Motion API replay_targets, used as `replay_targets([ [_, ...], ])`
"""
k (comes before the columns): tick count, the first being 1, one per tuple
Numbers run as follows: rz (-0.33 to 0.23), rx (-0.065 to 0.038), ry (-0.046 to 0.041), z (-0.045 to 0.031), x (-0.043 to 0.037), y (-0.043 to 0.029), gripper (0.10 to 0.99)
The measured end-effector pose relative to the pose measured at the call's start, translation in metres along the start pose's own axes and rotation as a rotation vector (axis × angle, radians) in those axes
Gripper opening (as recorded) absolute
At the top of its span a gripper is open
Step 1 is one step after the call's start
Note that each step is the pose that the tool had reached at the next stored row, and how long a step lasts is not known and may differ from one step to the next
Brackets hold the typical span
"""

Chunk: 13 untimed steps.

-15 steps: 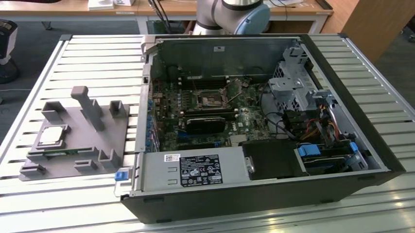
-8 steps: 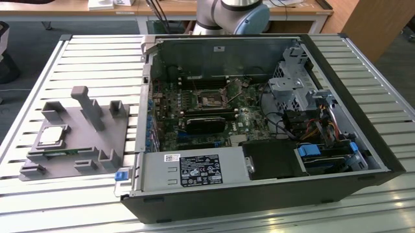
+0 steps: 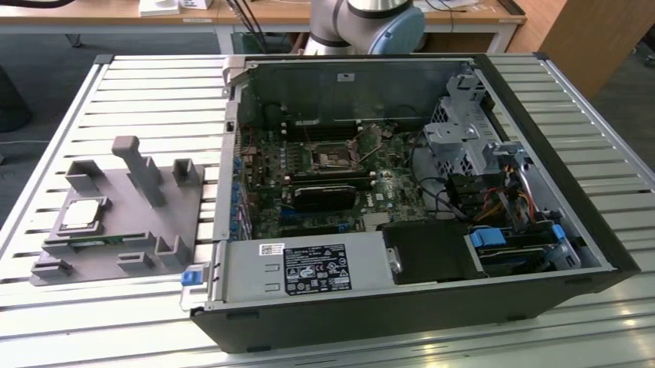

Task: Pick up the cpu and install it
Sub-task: 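Reach for the cpu, then pick up the cpu and move it towards the insertion slot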

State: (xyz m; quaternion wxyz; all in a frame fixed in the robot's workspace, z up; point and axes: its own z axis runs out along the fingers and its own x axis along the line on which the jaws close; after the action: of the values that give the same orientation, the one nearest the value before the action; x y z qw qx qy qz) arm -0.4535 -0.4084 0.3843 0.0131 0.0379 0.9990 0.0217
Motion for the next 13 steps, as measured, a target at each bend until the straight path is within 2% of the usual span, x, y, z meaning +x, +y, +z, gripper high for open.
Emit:
replay_targets([
  [7,0.000,0.000,0.0000,0.0016,0.0119,-0.0010,0.106],
  [13,0.000,0.001,0.0000,0.0043,0.0129,-0.0012,0.106],
])
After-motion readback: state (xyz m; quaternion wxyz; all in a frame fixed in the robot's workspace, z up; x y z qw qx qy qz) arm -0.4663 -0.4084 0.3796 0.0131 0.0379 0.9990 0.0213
